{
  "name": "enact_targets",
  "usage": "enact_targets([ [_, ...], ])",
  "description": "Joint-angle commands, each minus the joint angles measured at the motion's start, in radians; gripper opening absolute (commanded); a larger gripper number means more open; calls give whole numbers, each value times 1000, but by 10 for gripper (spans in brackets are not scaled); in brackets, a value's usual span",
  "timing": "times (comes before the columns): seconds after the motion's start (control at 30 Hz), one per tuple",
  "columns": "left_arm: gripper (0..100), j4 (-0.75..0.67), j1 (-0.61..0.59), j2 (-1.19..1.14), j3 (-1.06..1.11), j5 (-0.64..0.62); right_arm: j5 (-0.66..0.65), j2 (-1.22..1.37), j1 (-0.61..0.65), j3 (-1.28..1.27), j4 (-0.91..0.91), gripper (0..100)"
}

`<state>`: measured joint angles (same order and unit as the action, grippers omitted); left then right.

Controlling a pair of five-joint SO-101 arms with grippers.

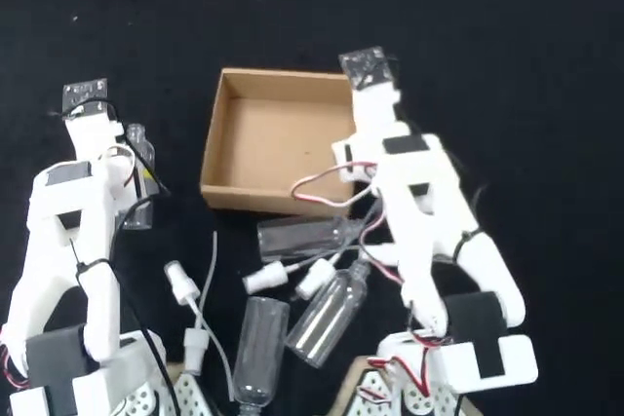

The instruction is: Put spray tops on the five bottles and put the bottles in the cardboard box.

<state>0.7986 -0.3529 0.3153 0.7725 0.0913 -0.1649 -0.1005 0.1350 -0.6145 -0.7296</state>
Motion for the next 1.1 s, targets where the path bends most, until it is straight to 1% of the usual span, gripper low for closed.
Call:
enact_targets([
  [0.0, 113, -6, 5, 18, -13, -8, -107, -1, -40, 65, -8, 11],
  [0.33, 113, -6, 5, 18, -13, -8, -285, -1, -44, 50, -5, 10],
  [0.43, 113, -6, 5, 18, -13, -8, -377, -1, -64, 15, 44, 10],
  [0.5, 113, -6, 5, 18, -13, -8, -399, -2, -81, -7, 78, 10],
  [0.67, 113, -6, 5, 18, -13, -8, -382, -12, -95, -44, 81, 11],
  [0.83, 113, -6, 10, 18, -13, -8, -259, -12, -87, -45, 58, 18],
  [0.87, 113, -6, 10, 18, -13, -8, -242, -12, -86, -36, 40, 38],
  [1.0, 113, -6, 13, 18, -13, -6, -198, -12, -64, 48, -86, 172],
  [1.07, 113, -5, 13, 18, -13, -5, -184, -12, -55, 107, -160, 191],
])
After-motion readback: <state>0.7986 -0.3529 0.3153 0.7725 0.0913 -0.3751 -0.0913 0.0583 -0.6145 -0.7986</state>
